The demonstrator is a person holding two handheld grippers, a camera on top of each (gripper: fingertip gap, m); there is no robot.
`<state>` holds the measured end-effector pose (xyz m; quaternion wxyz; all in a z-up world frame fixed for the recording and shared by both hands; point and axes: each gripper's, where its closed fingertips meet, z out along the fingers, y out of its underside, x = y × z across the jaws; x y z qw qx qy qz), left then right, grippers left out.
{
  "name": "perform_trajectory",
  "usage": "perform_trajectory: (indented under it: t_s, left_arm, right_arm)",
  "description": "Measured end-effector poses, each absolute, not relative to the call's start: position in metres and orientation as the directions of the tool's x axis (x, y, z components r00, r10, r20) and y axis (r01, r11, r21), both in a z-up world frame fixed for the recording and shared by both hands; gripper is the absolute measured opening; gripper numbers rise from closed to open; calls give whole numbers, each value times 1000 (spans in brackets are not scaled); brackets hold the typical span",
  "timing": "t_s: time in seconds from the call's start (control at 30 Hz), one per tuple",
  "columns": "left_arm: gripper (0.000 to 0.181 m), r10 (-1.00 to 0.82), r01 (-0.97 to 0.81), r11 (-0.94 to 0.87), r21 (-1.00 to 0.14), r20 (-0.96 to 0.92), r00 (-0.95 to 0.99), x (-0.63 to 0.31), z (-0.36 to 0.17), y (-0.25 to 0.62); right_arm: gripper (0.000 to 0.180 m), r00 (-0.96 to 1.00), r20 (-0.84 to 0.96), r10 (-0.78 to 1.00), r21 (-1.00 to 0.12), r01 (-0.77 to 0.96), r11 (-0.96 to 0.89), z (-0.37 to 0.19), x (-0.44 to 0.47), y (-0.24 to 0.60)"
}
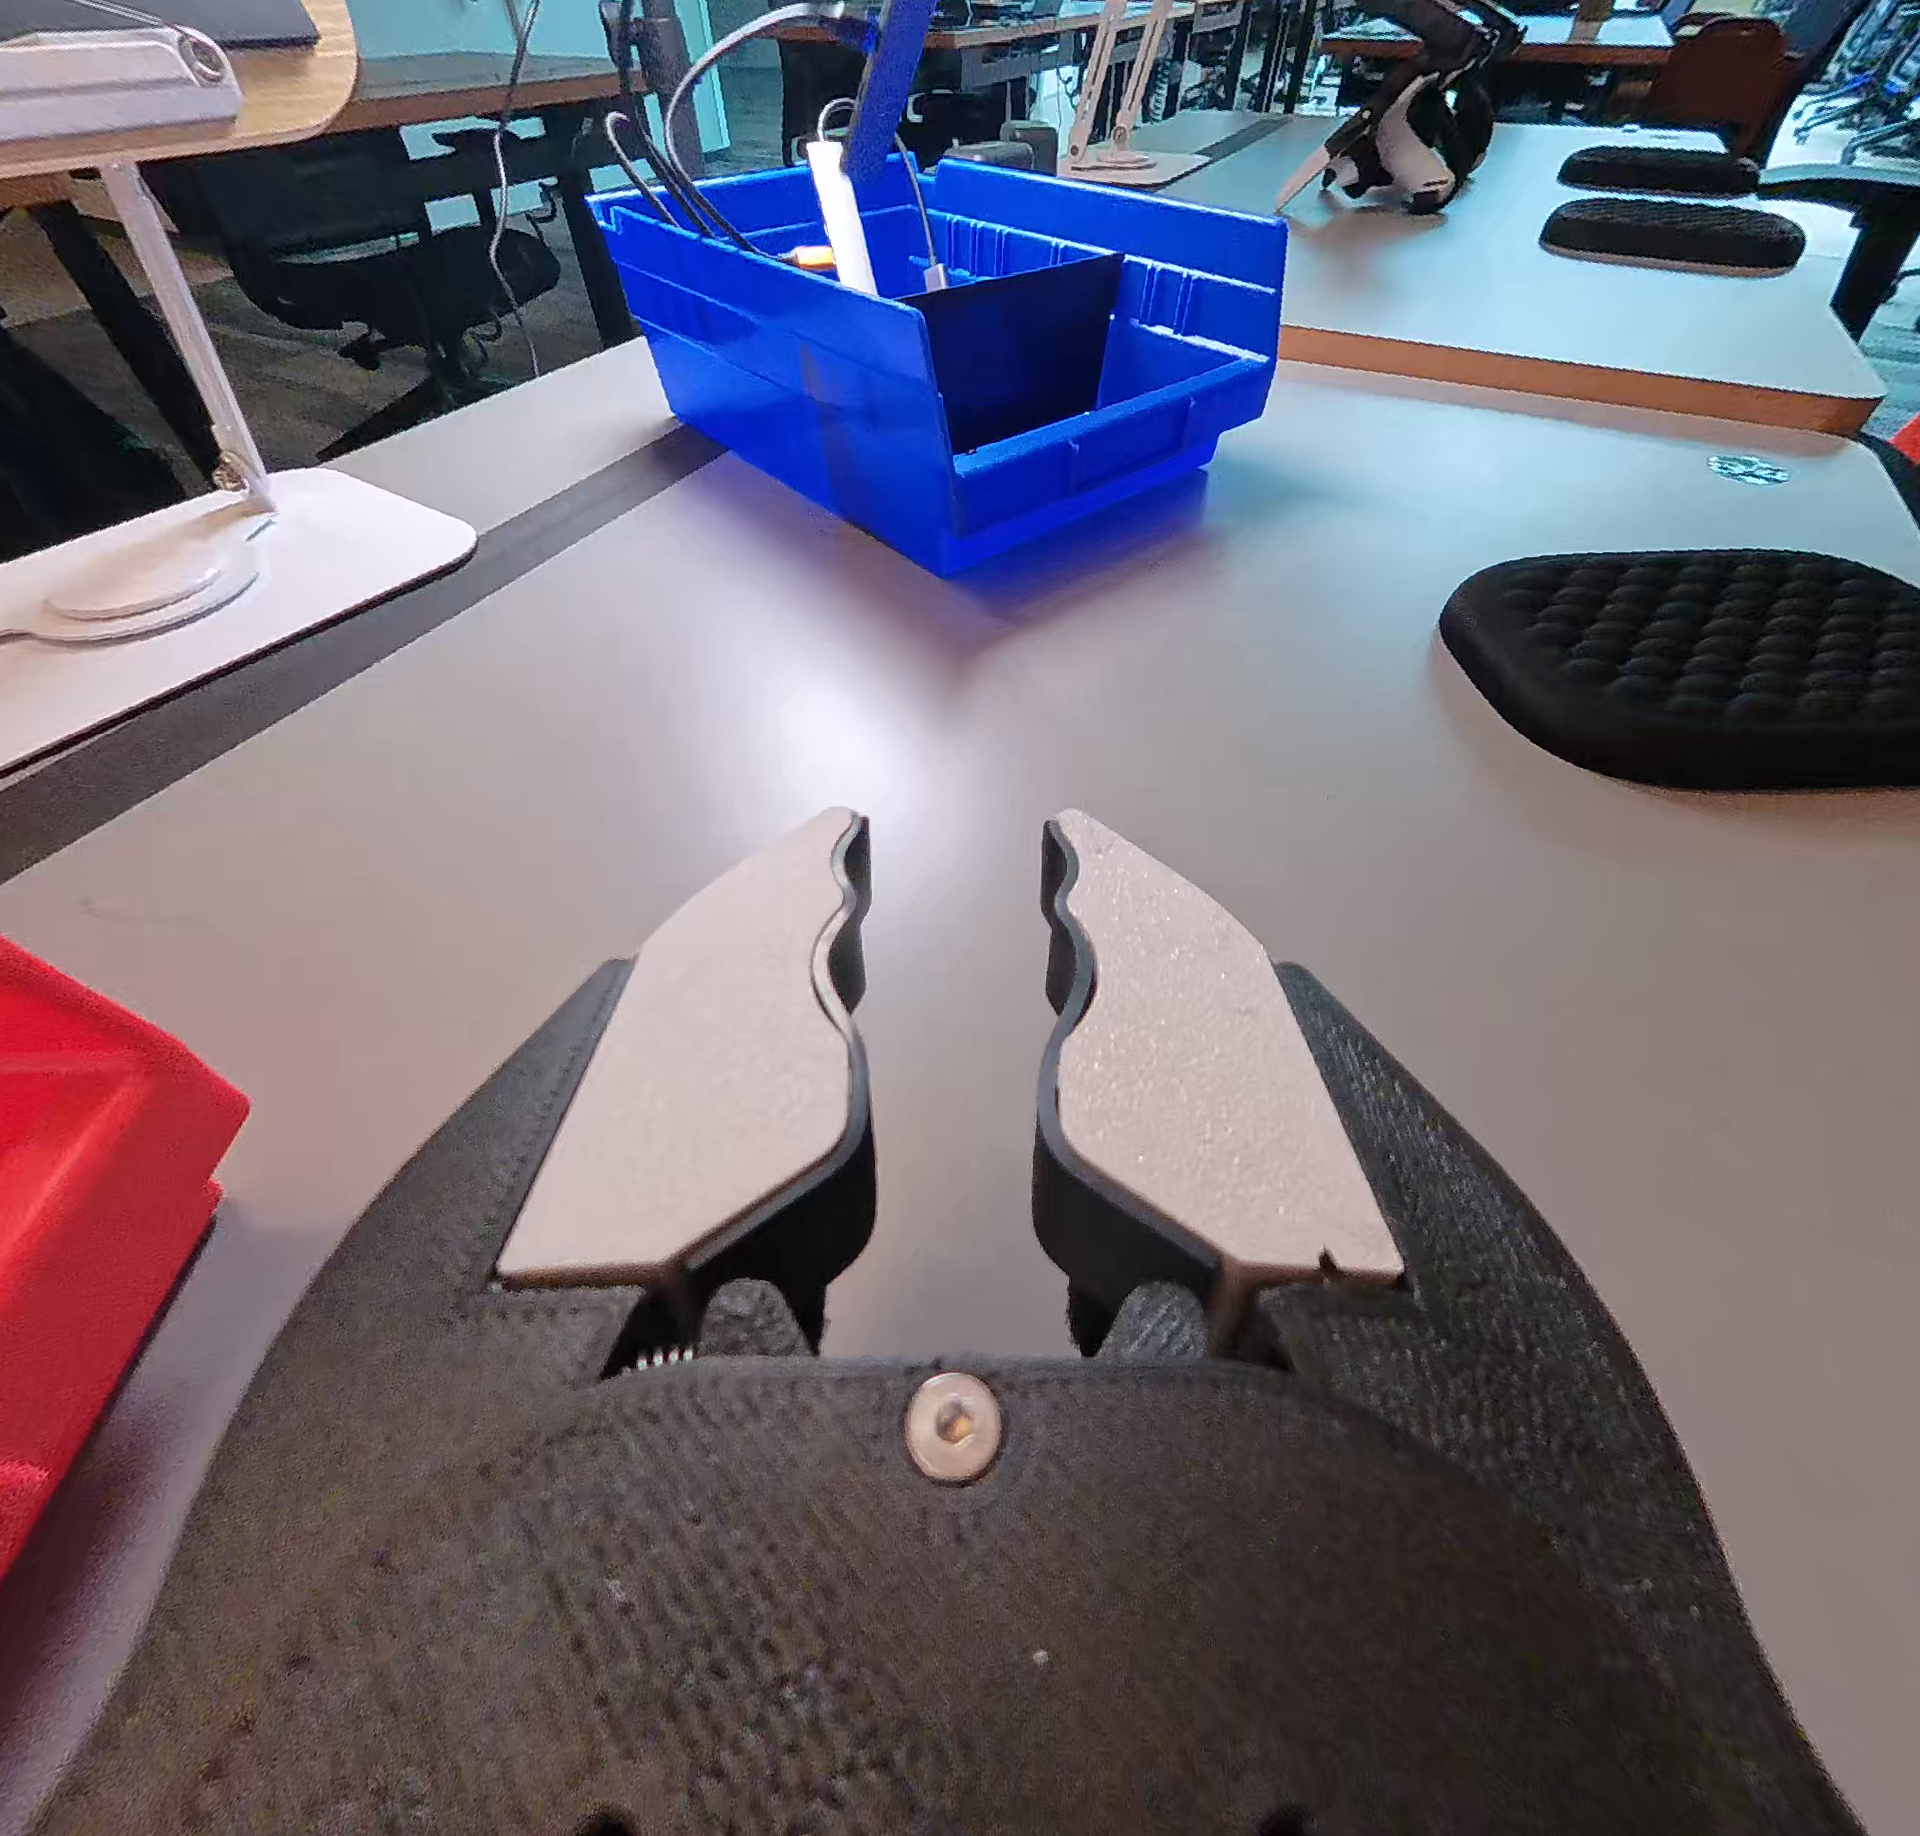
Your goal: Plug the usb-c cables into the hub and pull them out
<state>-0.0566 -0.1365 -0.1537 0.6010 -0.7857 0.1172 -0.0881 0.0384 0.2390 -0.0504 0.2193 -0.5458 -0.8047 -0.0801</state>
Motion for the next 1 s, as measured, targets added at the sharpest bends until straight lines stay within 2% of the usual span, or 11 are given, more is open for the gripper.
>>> perform_trajectory:
  t_s: [0.1, 0.2, 0.33, 0.4, 0.47, 0.67, 0.77, 0.83, 0.93, 1.0]
  left_arm:
    - [32, -269, -52, -251, -966, 18, 963, -63, -154, -138]
    - [32, -255, -20, -253, -967, 47, 966, -69, -155, -138]
    - [32, -253, 8, -272, -962, 79, 964, -73, -161, -135]
    - [32, -253, 15, -282, -959, 89, 963, -75, -164, -134]
    - [32, -252, 21, -287, -958, 97, 963, -76, -165, -134]
    - [32, -230, 17, -284, -959, 85, 970, -81, -165, -134]
    - [33, -203, 5, -280, -960, 64, 977, -85, -163, -135]
    - [33, -176, 1, -273, -962, 51, 983, -89, -161, -135]
    - [34, -144, 5, -258, -966, 44, 989, -94, -158, -136]
    - [35, -126, 7, -248, -969, 39, 991, -97, -155, -136]
  right_arm:
    - [10, -339, 257, 905, -103, 921, 375, -76, 24, 237]
    - [10, -334, 148, 931, -98, 932, 350, -94, 13, 245]
    - [12, -285, 131, 950, -44, 955, 292, -123, 8, 275]
    - [25, -239, 160, 958, -19, 969, 245, -135, 8, 293]
    - [31, -215, 231, 949, -34, 973, 229, -137, 6, 312]
    - [39, -149, 399, 905, -293, 914, 280, -88, -11, 316]
    - [41, -86, 496, 864, -460, 818, 346, -54, -10, 290]
    - [38, 31, 539, 842, -603, 712, 359, -27, -4, 264]
    - [37, 186, 417, 890, -794, 551, 257, -13, 21, 208]
    - [38, 189, 381, 905, -827, 508, 242, -26, 41, 168]
